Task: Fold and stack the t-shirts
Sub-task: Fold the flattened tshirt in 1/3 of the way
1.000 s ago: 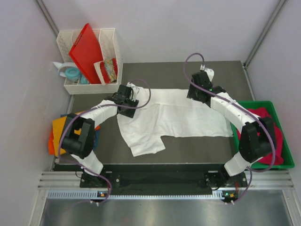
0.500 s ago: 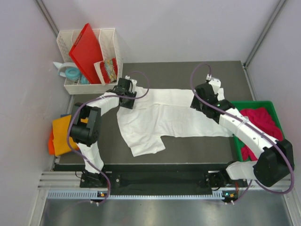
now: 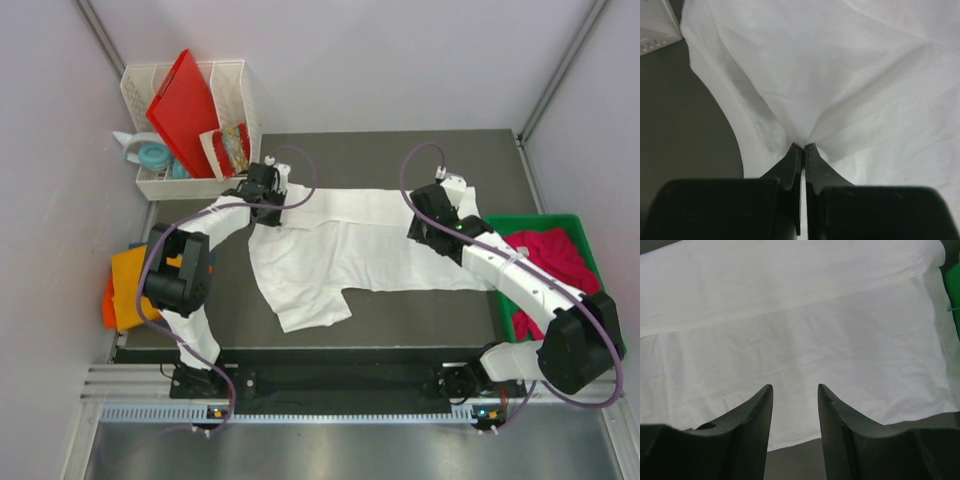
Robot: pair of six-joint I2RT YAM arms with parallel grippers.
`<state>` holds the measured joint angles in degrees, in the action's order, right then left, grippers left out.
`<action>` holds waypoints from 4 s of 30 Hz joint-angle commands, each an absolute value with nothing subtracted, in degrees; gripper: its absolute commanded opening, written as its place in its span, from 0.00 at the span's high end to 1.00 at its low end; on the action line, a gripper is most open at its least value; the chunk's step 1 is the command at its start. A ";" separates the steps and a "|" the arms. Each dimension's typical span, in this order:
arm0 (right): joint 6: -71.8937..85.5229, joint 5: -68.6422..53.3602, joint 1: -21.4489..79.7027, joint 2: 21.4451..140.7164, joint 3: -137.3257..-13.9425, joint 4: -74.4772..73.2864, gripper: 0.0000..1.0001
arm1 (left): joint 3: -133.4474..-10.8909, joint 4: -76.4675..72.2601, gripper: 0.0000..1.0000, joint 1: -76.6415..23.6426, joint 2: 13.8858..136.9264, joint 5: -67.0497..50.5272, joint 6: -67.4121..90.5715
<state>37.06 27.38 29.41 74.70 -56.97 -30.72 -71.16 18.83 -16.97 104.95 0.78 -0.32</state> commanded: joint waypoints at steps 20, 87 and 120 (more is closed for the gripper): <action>38.76 28.21 32.25 77.17 -55.46 -27.51 0.60 | -96.25 21.63 0.57 -17.05 117.78 1.39 1.49; 39.02 25.93 35.86 86.05 -59.94 -23.91 0.64 | -80.78 23.55 1.00 -16.26 103.71 -3.87 2.55; 42.98 26.98 37.53 81.30 -53.35 -22.76 0.64 | -78.41 36.65 1.00 -17.58 93.26 -12.04 5.44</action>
<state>41.85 25.82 36.45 83.88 -53.60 -24.40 -78.15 34.28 -17.43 97.62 -8.25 3.31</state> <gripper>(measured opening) 0.359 0.013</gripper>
